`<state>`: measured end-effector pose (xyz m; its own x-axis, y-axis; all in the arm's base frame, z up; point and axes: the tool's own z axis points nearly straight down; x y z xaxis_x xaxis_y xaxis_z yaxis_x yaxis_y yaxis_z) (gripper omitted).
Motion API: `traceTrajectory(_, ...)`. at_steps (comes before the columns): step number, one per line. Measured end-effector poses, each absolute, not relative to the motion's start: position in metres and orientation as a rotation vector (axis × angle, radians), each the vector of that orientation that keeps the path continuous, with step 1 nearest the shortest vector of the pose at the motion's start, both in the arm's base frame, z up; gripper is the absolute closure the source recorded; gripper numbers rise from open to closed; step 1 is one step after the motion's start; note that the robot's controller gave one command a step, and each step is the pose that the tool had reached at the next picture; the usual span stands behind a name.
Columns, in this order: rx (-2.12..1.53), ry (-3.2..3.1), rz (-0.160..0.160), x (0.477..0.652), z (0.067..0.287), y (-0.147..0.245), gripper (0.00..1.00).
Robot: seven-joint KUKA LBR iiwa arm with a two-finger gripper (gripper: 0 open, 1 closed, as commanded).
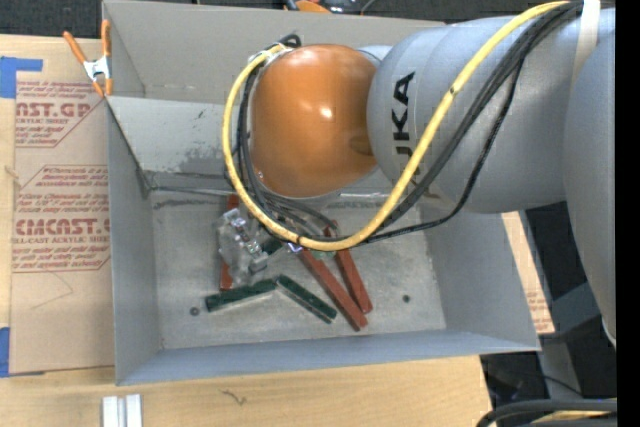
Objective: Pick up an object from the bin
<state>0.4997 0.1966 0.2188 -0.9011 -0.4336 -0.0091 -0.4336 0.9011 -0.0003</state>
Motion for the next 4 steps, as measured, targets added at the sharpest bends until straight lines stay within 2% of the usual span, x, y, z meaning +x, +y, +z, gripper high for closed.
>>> traceTrajectory(1, -0.853, 3.027, 0.000, 0.487, 0.164, 0.162, 1.00)
traceTrajectory(2, -0.968, 2.994, 0.002, 0.479, 0.112, 0.150, 1.00)
traceTrajectory(3, -0.966, 2.989, 0.003, 0.480, 0.115, 0.151, 0.00)
traceTrajectory(4, -0.655, 3.071, 0.004, 0.537, 0.072, 0.178, 0.00)
